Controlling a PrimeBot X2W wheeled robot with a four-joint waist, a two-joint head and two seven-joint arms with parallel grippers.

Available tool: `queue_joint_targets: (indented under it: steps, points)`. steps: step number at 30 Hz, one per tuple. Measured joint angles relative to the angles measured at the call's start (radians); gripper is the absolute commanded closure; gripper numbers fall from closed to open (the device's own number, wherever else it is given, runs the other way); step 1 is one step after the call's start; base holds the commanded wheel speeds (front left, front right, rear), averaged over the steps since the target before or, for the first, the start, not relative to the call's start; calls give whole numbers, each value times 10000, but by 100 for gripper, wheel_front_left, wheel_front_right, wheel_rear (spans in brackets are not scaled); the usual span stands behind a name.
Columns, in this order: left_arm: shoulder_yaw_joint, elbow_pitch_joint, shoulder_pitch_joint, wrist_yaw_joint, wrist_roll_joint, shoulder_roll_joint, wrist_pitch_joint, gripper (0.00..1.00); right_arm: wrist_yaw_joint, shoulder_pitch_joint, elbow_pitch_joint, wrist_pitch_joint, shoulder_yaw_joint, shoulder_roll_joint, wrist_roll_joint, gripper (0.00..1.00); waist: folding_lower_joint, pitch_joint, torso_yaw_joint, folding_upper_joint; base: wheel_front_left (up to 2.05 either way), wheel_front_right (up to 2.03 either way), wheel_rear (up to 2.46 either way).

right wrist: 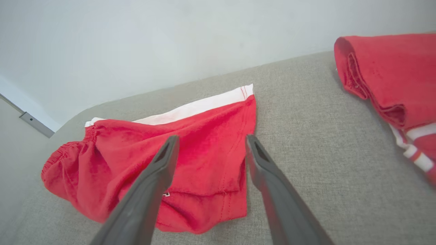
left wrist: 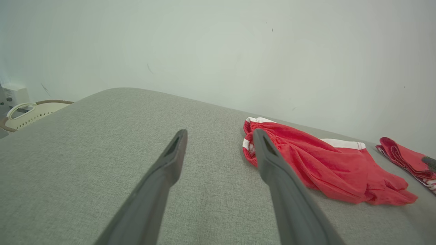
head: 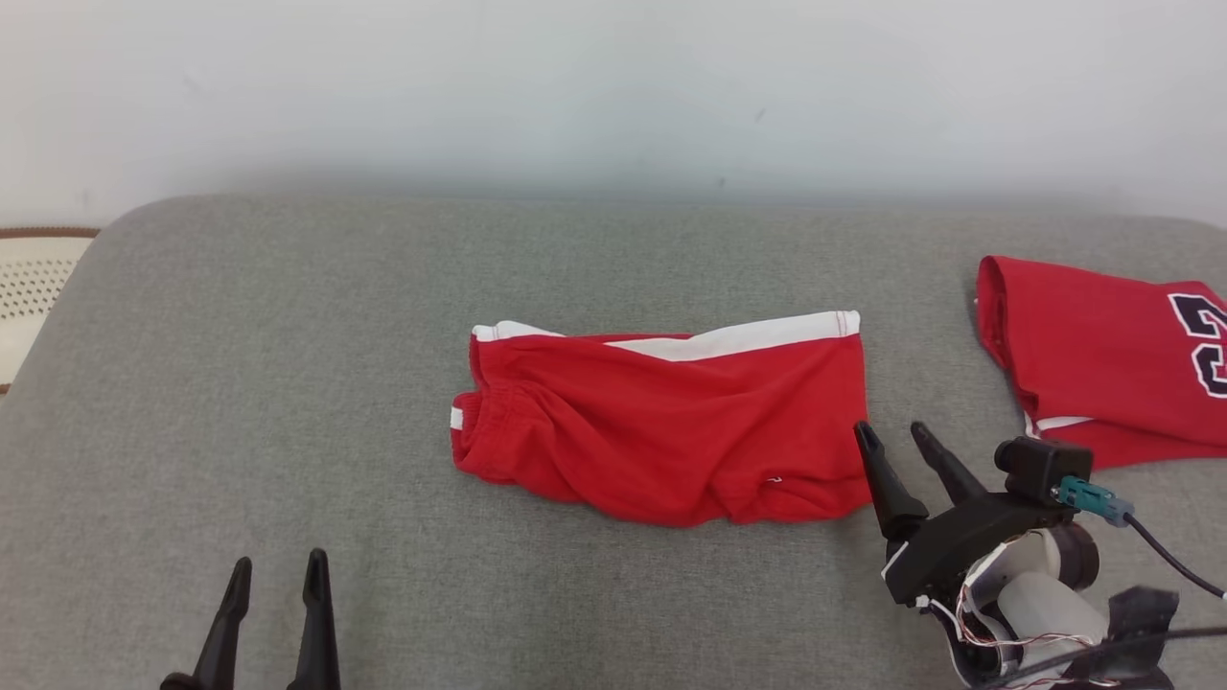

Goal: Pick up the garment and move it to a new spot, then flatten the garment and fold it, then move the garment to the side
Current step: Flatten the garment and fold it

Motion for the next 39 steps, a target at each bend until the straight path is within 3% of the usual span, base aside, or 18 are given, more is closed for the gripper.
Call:
queue_joint_targets:
  steps: [15, 20, 30, 39]
  points:
    - [265, -387, 656, 374, 376, 303, 48, 0, 0, 2600, -3367, -249, -3072, 949, -4023, 0, 1, -448, -691, 0, 0, 0, 0]
    - [293, -447, 865, 508, 443, 397, 194, 0, 0, 3651, -4370, -86, -3680, 1394, -4978, 0, 1, -575, -816, 0, 0, 0, 0]
    - [337, -489, 1242, 677, 485, 531, 322, 0, 0, 5016, -5582, 466, -4550, 2182, -5705, 0, 0, -767, -1028, 0, 0, 0, 0]
    - [109, -454, 1255, 723, 662, 675, 462, 0, 0, 5227, -6174, 918, -4765, 2326, -5937, 0, 1, -793, -1077, 0, 0, 0, 0]
